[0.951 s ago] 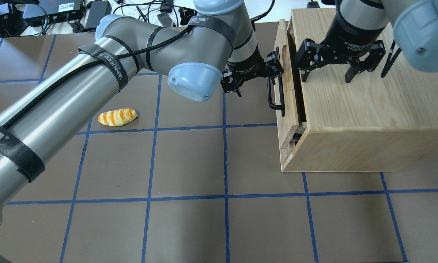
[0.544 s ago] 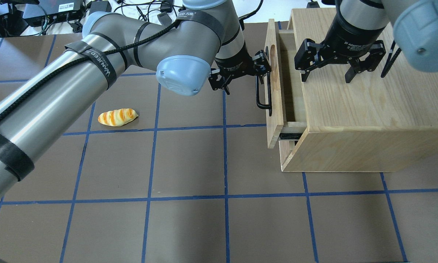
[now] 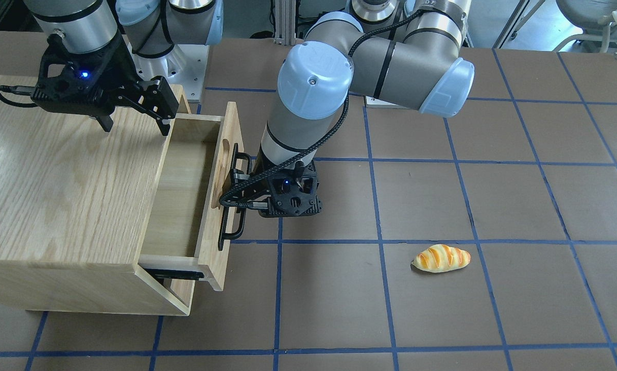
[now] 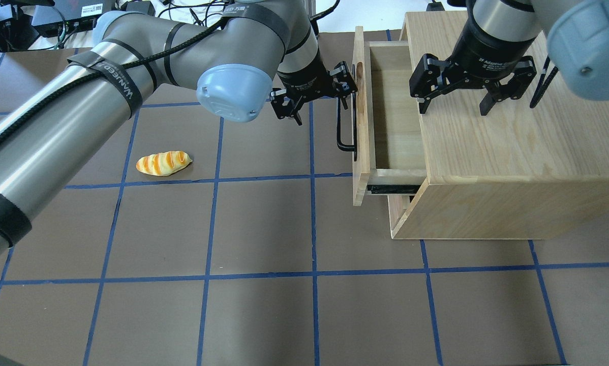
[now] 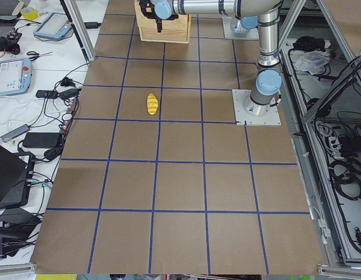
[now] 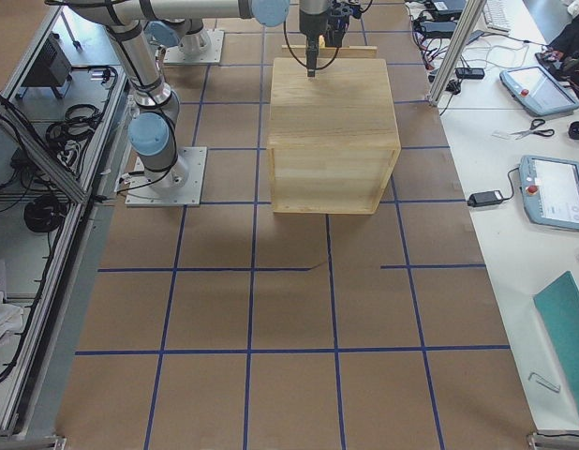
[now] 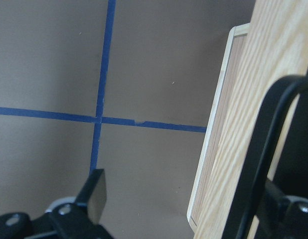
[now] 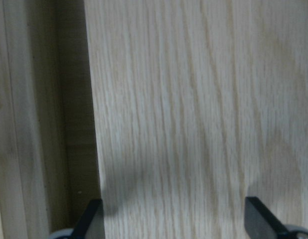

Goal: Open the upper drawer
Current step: 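Pull the handle with the left gripper away from the cabinet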

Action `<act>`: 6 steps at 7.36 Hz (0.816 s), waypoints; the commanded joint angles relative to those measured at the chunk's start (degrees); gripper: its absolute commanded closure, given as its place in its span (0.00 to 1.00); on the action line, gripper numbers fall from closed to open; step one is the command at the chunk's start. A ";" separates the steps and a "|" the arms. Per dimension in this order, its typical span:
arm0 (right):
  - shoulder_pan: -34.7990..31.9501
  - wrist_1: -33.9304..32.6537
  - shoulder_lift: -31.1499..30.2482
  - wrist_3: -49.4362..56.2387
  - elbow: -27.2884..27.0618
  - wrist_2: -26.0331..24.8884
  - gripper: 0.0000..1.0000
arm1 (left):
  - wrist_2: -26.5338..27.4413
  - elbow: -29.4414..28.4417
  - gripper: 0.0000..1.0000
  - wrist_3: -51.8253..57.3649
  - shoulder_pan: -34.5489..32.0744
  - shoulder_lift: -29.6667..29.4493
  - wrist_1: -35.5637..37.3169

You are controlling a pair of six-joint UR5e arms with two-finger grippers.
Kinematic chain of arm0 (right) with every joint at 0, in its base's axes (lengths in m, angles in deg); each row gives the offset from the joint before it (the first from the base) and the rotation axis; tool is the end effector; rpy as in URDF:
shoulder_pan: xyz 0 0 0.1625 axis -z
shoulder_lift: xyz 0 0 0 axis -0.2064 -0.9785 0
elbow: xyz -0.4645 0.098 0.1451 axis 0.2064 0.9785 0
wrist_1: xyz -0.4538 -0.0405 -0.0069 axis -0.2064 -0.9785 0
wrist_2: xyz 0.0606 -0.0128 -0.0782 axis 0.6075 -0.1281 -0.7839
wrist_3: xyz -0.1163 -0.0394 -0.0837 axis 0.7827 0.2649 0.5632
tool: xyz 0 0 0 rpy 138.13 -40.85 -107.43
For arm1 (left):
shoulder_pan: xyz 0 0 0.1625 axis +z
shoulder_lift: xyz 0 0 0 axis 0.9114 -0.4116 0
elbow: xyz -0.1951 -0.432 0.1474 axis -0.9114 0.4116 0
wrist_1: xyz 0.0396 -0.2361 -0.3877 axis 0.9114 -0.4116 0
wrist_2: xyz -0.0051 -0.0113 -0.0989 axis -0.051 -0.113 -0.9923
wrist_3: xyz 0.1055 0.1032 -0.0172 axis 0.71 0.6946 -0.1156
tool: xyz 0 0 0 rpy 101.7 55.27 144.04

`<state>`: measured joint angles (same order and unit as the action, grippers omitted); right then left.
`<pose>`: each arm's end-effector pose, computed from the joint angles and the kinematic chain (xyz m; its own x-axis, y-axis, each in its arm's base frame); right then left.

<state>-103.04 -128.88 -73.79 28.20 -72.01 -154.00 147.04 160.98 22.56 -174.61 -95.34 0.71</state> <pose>0.1467 -0.5317 0.5210 -0.9966 0.0791 -0.0235 0.0800 0.9961 -0.0376 -0.3920 -0.6394 0.3875 -0.9533 -0.1850 0.2388 -0.1917 0.9814 -0.0052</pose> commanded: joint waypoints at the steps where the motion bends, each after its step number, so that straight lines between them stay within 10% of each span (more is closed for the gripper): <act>1: -0.02 0.00 0.00 0.00 0.00 -0.06 0.00 | 0.01 -0.27 0.00 0.54 1.94 0.46 -1.41; 6: -0.02 0.00 0.00 0.00 0.00 -0.06 0.00 | 1.32 -0.09 0.00 2.56 3.70 1.16 -3.17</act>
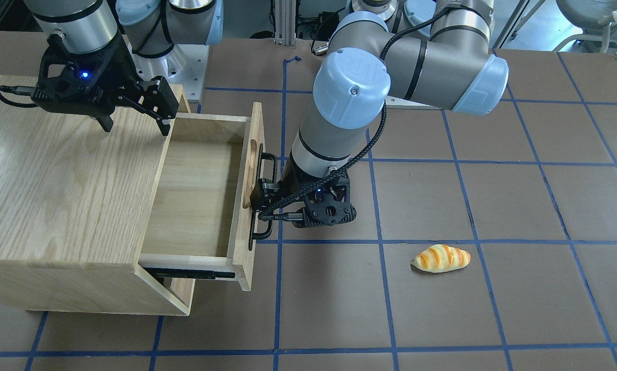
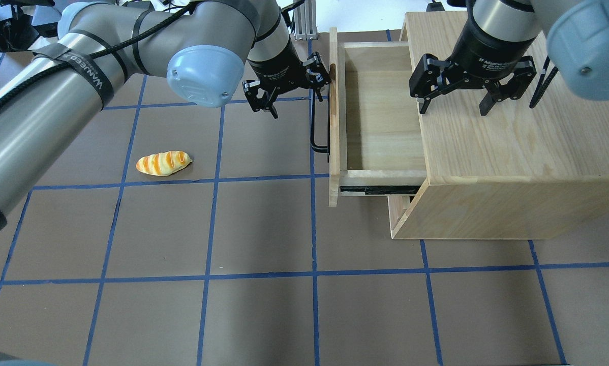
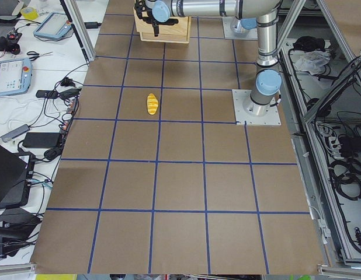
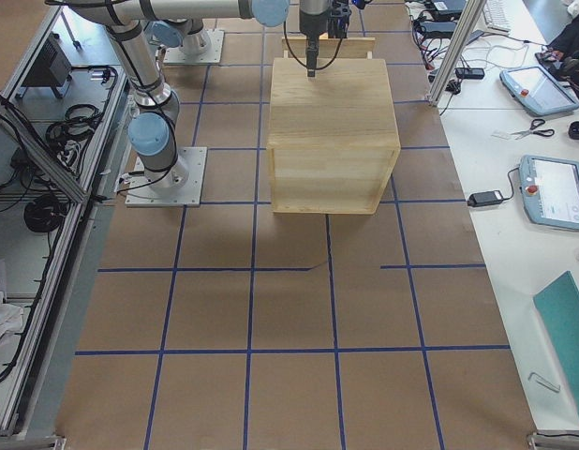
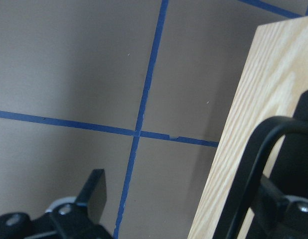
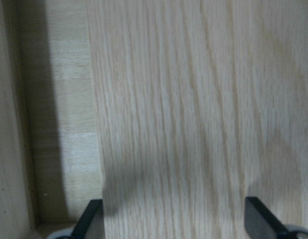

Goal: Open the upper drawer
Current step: 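Pull the handle with the left gripper away from the cabinet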

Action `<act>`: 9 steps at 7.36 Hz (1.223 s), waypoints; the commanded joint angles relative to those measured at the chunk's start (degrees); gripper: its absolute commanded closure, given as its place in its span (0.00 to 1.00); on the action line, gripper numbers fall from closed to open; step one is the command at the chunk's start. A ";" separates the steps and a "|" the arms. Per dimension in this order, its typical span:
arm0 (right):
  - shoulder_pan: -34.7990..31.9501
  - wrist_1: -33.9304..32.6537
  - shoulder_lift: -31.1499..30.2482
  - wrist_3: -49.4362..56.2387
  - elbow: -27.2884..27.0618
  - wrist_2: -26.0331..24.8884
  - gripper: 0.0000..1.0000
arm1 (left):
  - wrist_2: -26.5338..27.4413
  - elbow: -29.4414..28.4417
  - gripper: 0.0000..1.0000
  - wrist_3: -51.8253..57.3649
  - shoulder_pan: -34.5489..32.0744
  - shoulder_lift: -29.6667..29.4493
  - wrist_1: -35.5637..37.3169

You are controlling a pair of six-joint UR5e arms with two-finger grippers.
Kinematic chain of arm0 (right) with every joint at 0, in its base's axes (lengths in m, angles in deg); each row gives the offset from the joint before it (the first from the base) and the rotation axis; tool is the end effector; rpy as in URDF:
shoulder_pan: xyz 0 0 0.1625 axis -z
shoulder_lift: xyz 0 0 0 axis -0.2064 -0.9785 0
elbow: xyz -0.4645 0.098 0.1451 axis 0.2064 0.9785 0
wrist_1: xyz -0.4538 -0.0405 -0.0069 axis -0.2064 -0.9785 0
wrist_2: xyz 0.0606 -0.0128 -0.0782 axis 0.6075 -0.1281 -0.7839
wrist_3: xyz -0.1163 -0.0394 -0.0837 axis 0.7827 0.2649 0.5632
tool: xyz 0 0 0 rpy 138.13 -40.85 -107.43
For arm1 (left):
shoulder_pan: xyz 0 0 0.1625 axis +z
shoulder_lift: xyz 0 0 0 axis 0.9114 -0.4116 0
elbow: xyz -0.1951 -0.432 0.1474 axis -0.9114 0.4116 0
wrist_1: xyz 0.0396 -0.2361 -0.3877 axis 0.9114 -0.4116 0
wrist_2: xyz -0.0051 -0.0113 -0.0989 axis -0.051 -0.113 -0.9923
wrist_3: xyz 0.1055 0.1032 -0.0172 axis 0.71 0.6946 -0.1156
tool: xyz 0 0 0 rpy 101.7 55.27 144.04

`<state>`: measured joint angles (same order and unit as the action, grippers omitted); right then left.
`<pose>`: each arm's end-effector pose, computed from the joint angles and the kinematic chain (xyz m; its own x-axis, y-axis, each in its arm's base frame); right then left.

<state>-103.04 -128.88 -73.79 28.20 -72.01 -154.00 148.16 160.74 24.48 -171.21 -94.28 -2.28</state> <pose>0.1467 -0.5317 0.5210 -0.9966 0.0791 -0.0235 0.0800 0.9961 -0.0376 -0.3479 -0.6524 0.3966 -0.9539 -0.2159 0.2083 -0.2200 0.9755 0.0036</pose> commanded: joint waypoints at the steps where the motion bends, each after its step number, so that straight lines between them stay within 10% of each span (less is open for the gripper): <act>1: -0.02 0.00 0.00 0.00 0.00 -0.07 0.00 | 0.21 0.33 0.00 0.82 0.31 0.11 -0.18; 9: -0.02 0.00 0.00 0.00 0.00 0.02 0.00 | 0.30 -0.11 0.00 3.02 2.42 0.46 -1.76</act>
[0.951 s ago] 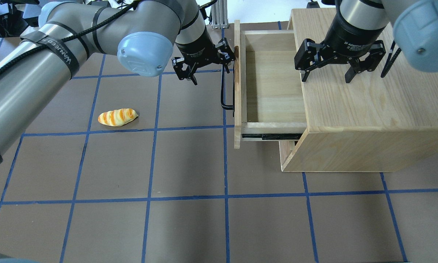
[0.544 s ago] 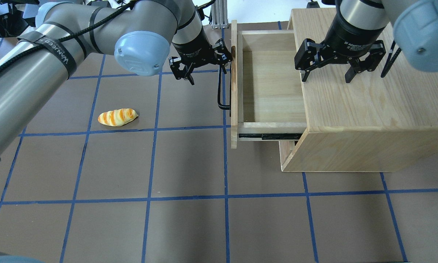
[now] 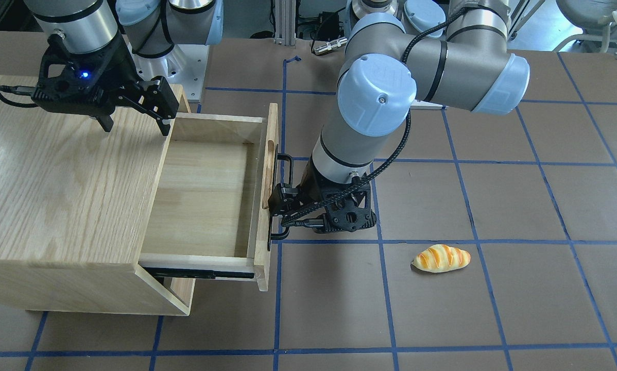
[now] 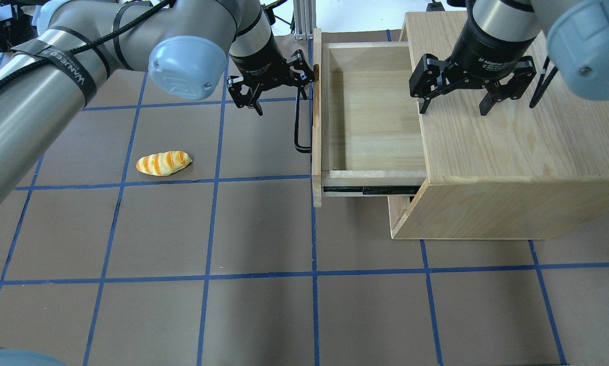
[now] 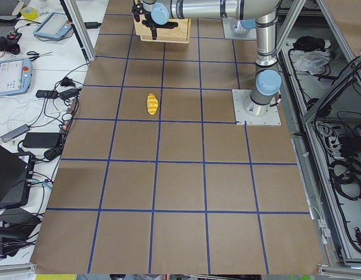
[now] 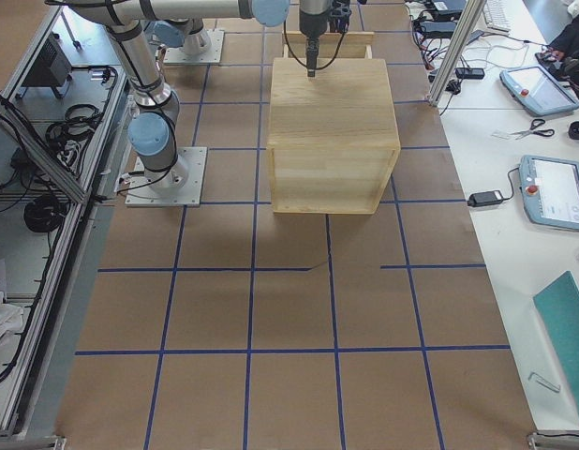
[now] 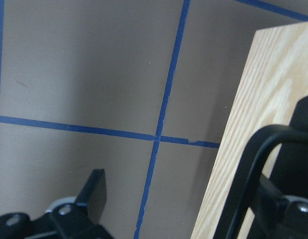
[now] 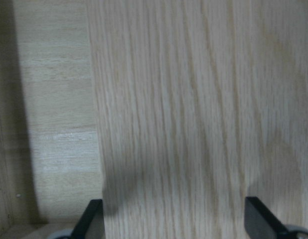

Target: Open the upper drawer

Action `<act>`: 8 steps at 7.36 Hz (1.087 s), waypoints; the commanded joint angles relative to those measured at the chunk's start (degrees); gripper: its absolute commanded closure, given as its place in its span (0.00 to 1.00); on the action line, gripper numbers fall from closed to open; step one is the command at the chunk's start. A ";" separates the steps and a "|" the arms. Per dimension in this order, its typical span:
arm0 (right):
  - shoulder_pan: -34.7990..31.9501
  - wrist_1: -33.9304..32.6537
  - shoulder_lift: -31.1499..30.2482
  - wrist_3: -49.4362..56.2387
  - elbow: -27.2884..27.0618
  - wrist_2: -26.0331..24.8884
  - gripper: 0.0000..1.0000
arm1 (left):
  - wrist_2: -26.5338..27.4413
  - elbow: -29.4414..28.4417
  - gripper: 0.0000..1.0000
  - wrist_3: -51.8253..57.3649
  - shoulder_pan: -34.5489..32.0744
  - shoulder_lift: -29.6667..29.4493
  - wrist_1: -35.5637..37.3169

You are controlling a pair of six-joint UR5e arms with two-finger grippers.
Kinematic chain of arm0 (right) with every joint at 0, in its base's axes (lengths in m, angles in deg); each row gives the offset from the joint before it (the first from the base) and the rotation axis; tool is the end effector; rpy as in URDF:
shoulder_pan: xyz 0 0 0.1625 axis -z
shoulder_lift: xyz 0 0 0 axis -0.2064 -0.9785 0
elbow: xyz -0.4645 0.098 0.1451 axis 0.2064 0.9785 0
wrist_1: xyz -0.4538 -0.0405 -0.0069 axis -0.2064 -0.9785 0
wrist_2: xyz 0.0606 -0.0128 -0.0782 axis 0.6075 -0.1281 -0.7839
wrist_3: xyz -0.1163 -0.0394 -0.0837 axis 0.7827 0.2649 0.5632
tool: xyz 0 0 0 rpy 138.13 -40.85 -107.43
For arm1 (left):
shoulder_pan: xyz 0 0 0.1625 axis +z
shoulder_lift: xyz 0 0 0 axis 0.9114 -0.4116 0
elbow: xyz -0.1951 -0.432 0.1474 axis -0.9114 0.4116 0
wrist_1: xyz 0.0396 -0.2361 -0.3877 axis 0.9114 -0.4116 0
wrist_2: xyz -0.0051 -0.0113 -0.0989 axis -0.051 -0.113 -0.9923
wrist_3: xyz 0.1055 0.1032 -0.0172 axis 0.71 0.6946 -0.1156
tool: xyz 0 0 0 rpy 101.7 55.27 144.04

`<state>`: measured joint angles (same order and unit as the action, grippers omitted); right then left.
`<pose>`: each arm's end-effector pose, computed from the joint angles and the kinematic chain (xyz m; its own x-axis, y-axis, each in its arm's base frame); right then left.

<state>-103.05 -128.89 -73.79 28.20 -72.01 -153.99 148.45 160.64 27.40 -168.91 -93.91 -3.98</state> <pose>0.1468 -0.5317 0.5210 -0.9966 0.0789 -0.0237 0.0798 0.9961 -0.0377 -0.3196 -0.6610 0.3987 -0.9584 -0.2088 0.1947 -0.2109 0.9774 0.0102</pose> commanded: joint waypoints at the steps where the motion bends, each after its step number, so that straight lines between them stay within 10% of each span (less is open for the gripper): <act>1: 0.00 0.00 0.00 0.00 0.00 -0.08 0.00 | 0.00 -0.01 0.00 0.10 0.12 0.17 -0.14; 8: 0.00 0.00 0.00 0.00 0.00 0.01 0.00 | 1.23 -8.78 0.00 0.62 2.66 3.77 -12.25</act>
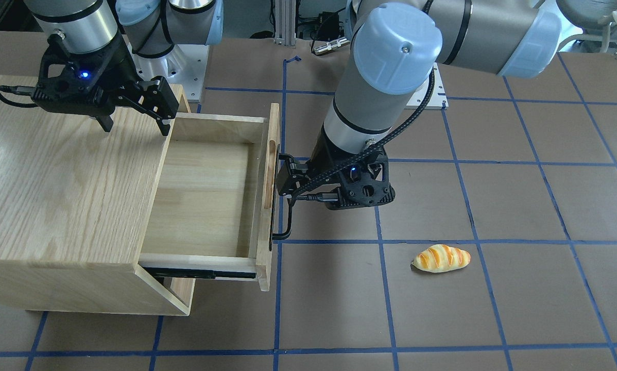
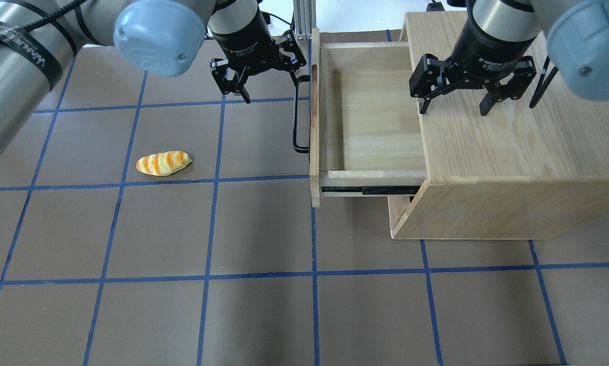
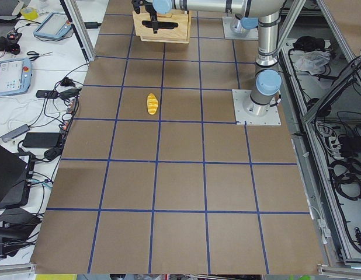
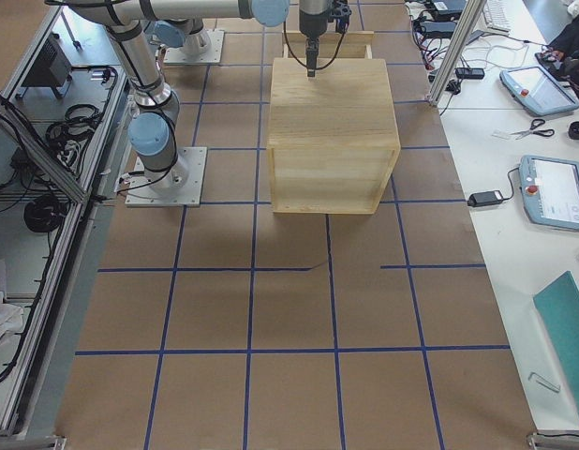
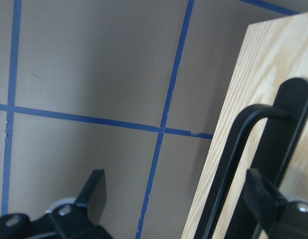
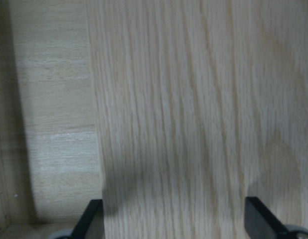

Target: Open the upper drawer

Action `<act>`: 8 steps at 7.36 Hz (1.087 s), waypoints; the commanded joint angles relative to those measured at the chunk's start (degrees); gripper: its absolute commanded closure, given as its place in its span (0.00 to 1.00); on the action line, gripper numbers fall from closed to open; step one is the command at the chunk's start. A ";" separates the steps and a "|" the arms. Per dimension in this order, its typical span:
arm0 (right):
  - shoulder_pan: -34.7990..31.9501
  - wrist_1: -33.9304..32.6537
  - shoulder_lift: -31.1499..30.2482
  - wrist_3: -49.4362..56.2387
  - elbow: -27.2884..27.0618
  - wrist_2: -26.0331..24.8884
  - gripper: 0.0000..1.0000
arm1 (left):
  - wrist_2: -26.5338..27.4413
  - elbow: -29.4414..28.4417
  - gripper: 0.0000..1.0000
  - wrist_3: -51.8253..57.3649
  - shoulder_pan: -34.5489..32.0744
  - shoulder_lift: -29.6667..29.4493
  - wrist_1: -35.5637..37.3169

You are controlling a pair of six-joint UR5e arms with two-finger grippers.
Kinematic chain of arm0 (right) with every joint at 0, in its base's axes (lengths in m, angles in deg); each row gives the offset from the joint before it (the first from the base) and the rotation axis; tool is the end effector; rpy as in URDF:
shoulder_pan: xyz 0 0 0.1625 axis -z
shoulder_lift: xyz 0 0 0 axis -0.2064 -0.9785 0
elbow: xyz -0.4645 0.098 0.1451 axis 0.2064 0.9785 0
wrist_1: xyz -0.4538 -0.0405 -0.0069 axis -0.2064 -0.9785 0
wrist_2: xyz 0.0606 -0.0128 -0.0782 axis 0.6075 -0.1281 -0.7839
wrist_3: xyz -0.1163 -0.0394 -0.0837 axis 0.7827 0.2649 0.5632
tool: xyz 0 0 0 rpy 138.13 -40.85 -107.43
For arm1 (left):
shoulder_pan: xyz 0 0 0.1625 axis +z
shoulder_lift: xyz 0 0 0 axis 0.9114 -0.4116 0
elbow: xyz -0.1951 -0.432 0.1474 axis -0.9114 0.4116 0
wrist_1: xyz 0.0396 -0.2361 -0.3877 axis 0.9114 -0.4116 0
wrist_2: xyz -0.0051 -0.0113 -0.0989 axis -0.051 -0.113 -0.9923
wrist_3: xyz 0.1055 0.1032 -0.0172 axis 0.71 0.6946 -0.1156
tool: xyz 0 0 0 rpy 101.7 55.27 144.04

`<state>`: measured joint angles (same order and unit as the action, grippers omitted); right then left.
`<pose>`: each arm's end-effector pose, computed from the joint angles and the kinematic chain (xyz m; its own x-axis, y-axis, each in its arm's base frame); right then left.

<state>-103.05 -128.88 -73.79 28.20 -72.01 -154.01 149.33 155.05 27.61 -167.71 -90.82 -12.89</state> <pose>0.1467 -0.5317 0.5210 -0.9966 0.0790 -0.0233 0.0798 0.9961 -0.0376 -0.2999 -0.6511 0.4723 -0.9573 -0.2265 0.1795 -0.2291 0.9734 0.0066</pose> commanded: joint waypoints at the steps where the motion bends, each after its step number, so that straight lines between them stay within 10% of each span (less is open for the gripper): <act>1: 0.00 0.00 0.00 0.00 0.00 -0.05 0.00 | 0.36 -4.95 0.00 5.20 3.38 1.21 -4.75; 5: 0.00 0.00 0.00 0.00 0.00 -0.05 0.00 | 10.78 -3.75 0.00 33.82 14.28 4.99 -9.94; 8: 0.00 0.00 0.00 0.00 0.00 -0.05 0.00 | 15.03 3.08 0.00 33.72 14.74 11.12 -13.56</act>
<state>-103.05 -128.88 -73.80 28.20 -72.01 -154.00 162.73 154.76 60.89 -153.13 -82.83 -25.77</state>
